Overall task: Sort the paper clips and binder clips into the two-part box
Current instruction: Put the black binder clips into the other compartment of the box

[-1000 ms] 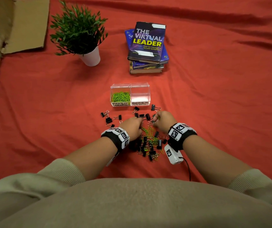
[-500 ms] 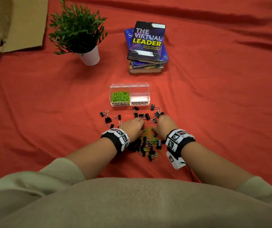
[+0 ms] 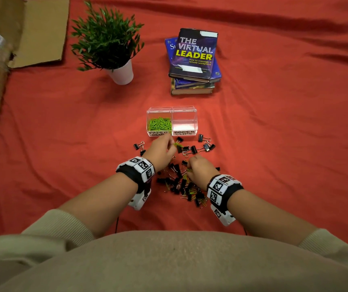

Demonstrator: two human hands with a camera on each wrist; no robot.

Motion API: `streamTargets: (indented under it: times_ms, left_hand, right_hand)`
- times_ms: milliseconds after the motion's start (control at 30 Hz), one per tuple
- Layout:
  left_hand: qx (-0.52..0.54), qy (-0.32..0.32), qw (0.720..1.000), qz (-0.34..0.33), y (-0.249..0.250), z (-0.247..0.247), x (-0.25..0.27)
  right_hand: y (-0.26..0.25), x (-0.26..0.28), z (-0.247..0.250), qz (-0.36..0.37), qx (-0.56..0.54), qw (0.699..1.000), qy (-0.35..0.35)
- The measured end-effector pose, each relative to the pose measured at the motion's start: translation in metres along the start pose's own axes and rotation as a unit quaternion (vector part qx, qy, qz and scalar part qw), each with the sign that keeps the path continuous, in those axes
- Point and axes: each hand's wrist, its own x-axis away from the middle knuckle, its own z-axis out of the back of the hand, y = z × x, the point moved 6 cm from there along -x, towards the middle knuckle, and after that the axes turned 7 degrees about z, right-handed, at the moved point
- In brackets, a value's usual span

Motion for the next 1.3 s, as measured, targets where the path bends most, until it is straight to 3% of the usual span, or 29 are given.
streamTargets:
  times_ms: [133, 267, 333, 467, 600, 667, 800, 900, 1000, 1167, 1300]
  left_hand:
    - [0.042, 0.057, 0.997, 0.029, 0.001, 0.030, -0.019]
    - [-0.021, 0.090, 0.995, 0.037, -0.001, 0.052, -0.043]
    - [-0.072, 0.082, 0.994, 0.031, 0.000, 0.057, -0.054]
    - [-0.163, 0.047, 0.985, 0.008, -0.002, 0.055, -0.073]
    - [-0.182, 0.008, 0.983, -0.001, -0.009, 0.048, -0.070]
    - [-0.150, 0.027, 0.988, -0.021, -0.008, 0.050, -0.059]
    - [-0.119, 0.074, 0.989, -0.046, -0.017, 0.043, -0.019]
    - [-0.139, -0.007, 0.987, -0.085, -0.029, 0.013, 0.011]
    - [-0.171, -0.076, 0.974, -0.125, -0.042, -0.011, 0.033]
    - [-0.206, -0.098, 0.960, -0.159, -0.055, -0.018, 0.041]
    - [-0.218, -0.092, 0.961, -0.145, -0.059, -0.011, 0.030]
  right_hand:
    - [-0.001, -0.004, -0.004, -0.064, -0.048, 0.995, -0.058]
    - [0.008, -0.003, 0.006, -0.114, -0.164, 0.979, -0.025]
    - [0.013, -0.003, 0.016, -0.139, -0.255, 0.957, -0.007]
    - [0.014, -0.009, 0.046, -0.174, -0.440, 0.881, 0.003]
    - [-0.002, -0.035, 0.081, -0.147, -0.503, 0.851, 0.032]
    - [-0.013, -0.053, 0.094, -0.129, -0.520, 0.843, 0.049]
    - [-0.032, -0.101, 0.110, -0.076, -0.438, 0.890, 0.102]
    - [-0.048, -0.131, 0.104, -0.039, -0.296, 0.947, 0.117]
    - [-0.067, -0.144, 0.090, 0.004, -0.156, 0.983, 0.094]
    - [-0.079, -0.140, 0.075, 0.068, -0.046, 0.997, 0.007]
    - [-0.068, -0.116, 0.098, 0.068, -0.073, 0.992, 0.074]
